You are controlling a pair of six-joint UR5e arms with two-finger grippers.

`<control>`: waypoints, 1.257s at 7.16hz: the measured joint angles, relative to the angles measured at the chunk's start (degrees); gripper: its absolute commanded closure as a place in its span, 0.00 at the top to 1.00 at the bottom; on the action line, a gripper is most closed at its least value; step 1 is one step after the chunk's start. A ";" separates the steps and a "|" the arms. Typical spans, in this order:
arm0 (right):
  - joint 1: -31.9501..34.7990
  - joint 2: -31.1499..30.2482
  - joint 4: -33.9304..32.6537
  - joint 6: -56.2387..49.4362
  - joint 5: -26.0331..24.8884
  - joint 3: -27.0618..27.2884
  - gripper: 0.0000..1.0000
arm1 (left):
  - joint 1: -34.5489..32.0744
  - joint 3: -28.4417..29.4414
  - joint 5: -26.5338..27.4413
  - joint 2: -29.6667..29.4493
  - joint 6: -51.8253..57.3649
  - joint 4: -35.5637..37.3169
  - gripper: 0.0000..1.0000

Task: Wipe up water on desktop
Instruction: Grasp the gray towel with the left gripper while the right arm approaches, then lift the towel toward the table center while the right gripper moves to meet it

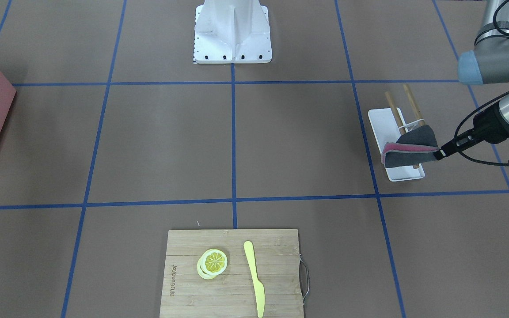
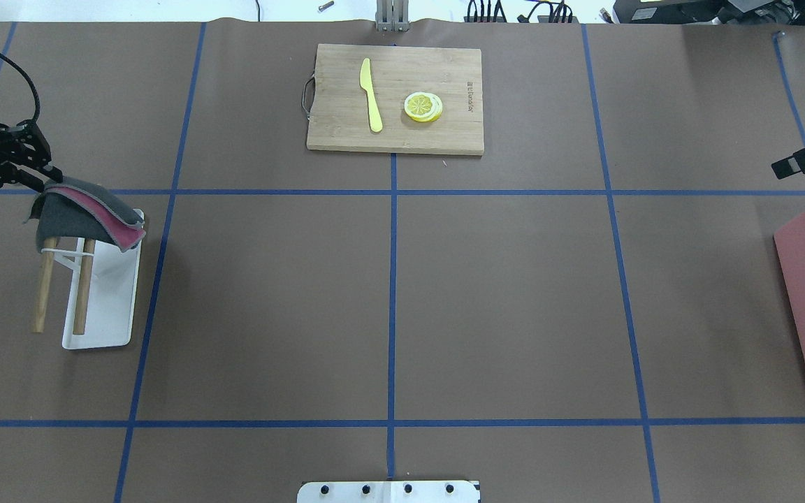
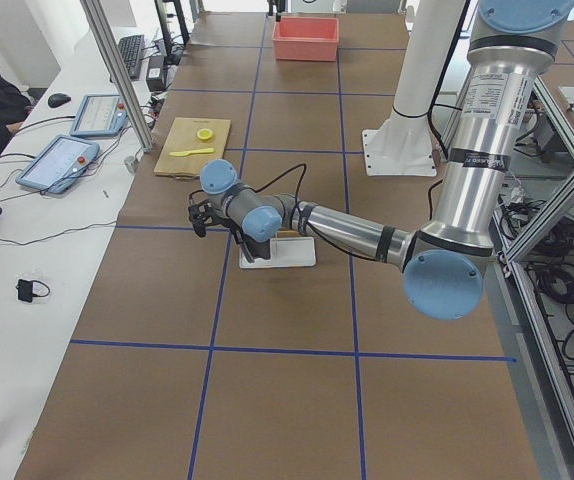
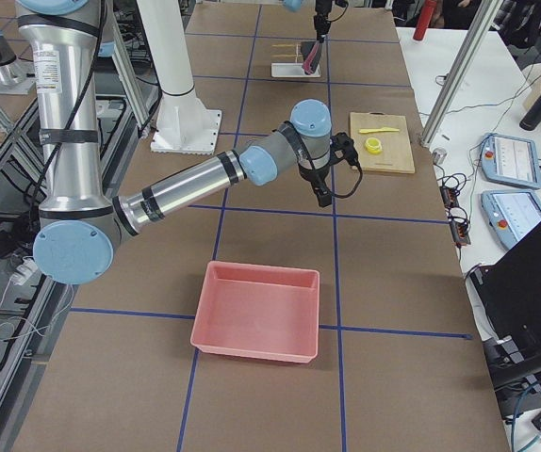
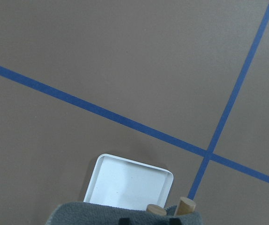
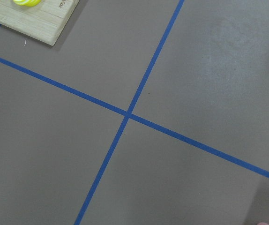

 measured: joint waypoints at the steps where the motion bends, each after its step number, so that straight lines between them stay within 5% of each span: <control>1: 0.00 0.00 0.00 0.15 0.02 0.01 1.00 | 0.02 0.00 0.00 0.00 0.00 0.00 0.02; 6: 0.00 0.23 0.04 0.23 0.03 0.87 1.00 | -0.54 -0.74 -0.32 0.06 0.32 0.13 0.00; 9: -0.88 1.74 0.87 0.14 -0.65 1.03 1.00 | -8.55 -3.05 -5.90 0.19 0.03 2.70 0.00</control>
